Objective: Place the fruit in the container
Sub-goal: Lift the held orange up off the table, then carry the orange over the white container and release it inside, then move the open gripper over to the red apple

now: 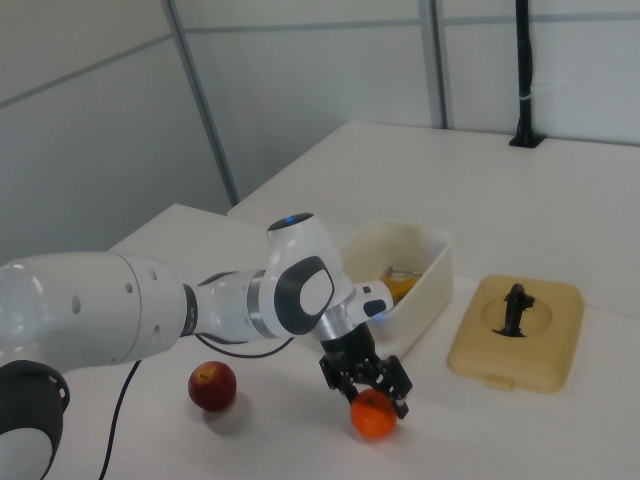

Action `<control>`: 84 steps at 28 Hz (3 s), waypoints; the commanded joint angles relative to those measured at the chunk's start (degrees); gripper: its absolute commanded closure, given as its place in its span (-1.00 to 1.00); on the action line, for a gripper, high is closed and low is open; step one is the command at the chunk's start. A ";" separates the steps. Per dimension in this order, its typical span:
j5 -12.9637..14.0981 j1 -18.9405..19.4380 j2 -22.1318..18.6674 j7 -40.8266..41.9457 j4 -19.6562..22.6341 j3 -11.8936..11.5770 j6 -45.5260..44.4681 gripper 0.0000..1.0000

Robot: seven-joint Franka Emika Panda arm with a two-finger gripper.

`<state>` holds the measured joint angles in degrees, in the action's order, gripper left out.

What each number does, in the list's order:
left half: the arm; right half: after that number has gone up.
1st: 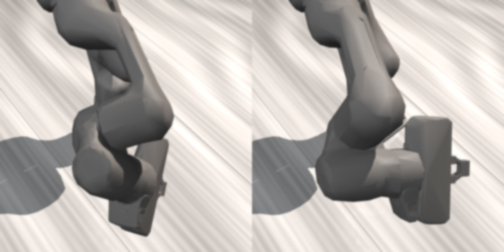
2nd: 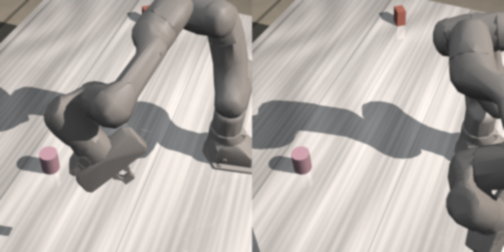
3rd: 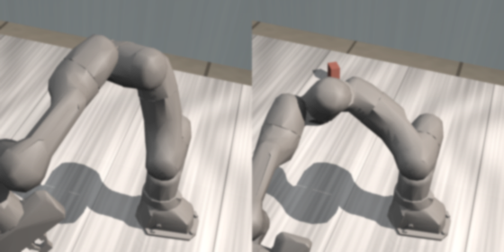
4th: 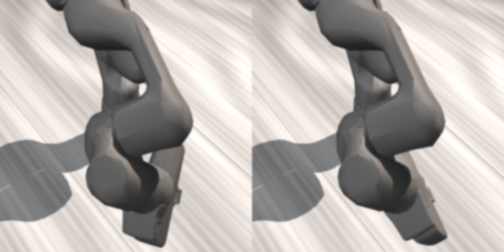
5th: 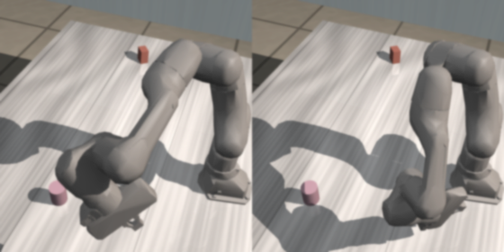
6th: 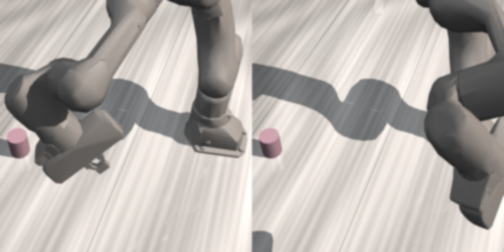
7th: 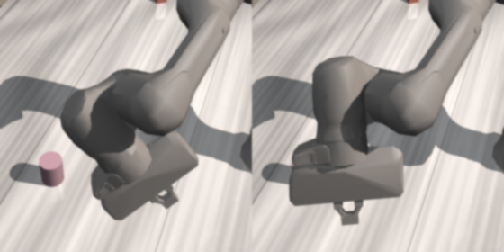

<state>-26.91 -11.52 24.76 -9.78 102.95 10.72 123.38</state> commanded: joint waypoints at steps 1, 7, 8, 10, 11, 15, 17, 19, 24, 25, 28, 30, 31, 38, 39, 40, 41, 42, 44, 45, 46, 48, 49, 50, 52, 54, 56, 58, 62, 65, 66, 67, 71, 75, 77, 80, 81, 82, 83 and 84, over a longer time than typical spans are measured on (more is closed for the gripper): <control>-3.49 1.24 -0.77 -4.28 3.57 -0.62 2.75 -0.87; -2.97 0.71 -1.82 -4.28 3.40 -0.53 2.66 1.00; -2.80 0.71 -2.26 -4.28 3.40 -0.53 2.57 1.00; -2.36 0.45 -3.84 -4.11 3.40 -0.44 2.40 1.00; -1.75 0.27 -4.63 -4.02 3.40 -0.44 2.40 1.00; 5.89 -0.43 -9.02 -1.66 2.34 -0.44 1.87 1.00; 9.76 -0.43 -10.34 -0.42 0.59 -0.53 1.08 1.00; 13.98 -0.43 -10.44 -0.33 -3.97 -0.62 -2.16 1.00; 17.15 0.09 -9.21 -3.57 -10.66 -0.53 -3.93 1.00; 17.42 0.10 -8.77 -4.54 -11.28 -0.53 -3.85 1.00; 17.25 0.53 -7.54 -6.65 -13.04 -0.18 -3.67 1.00; 16.81 2.20 -5.17 -9.11 -15.32 -0.18 -2.10 1.00; 16.63 2.73 -4.47 -10.34 -16.11 -0.18 -0.78 1.00; 7.59 6.07 0.54 -24.22 -16.56 -0.35 10.91 1.00; 6.10 6.25 1.25 -26.24 -16.64 -0.35 11.44 1.00; 3.47 6.34 2.12 -29.56 -16.82 -0.35 12.23 1.00; 2.58 6.34 2.31 -30.64 -16.91 -0.35 12.67 0.92; 1.96 6.34 2.31 -31.26 -16.91 -0.35 12.85 0.57; 1.51 6.42 2.31 -31.44 -16.91 -0.35 12.86 -0.99; 1.60 6.51 2.22 -31.44 -16.91 -0.35 12.85 -1.00; 1.60 6.69 2.22 -31.36 -16.91 -0.35 12.77 -1.00; 1.77 6.69 1.96 -31.27 -16.91 -0.35 12.77 -1.00; 1.95 6.69 1.52 -31.18 -16.91 -0.35 12.68 -1.00; 2.21 6.69 1.17 -31.18 -16.82 -0.26 12.50 -1.00; 2.48 6.69 0.29 -31.09 -16.47 -0.18 12.15 -1.00; 2.57 6.77 -0.94 -31.00 -15.60 0.00 10.23 -1.00; 2.65 6.78 -1.99 -30.13 -15.06 0.26 7.51 -1.00; 3.35 6.78 -3.14 -27.77 -14.10 1.40 4.17 -1.00; 9.67 6.78 -6.39 -17.58 -11.11 2.90 -4.62 -1.00; 13.37 7.39 -9.02 -13.96 -8.48 3.16 -7.44 -1.00; 14.51 7.83 -11.12 -13.26 -5.95 3.34 -7.80 -1.00; 14.69 8.18 -12.01 -13.16 -4.62 3.34 -7.80 -1.00; 14.78 11.33 -15.18 -13.86 1.88 3.43 -6.49 -1.00; 14.78 13.10 -15.27 -15.97 4.27 3.43 -3.59 -1.00; 14.08 14.51 -15.27 -17.38 6.29 3.51 -2.35 -1.00; 13.82 15.82 -15.27 -17.82 7.78 3.43 -1.65 -1.00; 13.38 16.70 -15.27 -17.91 8.66 3.43 -1.56 -1.00; 13.12 17.06 -15.27 -18.26 9.02 3.43 -1.47 -1.00; 12.85 17.49 -15.27 -18.78 9.54 3.43 -1.21 -1.00; 12.33 17.76 -15.27 -19.57 9.98 3.43 -0.86 -1.00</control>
<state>-13.44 4.17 11.50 -26.79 108.52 14.95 120.05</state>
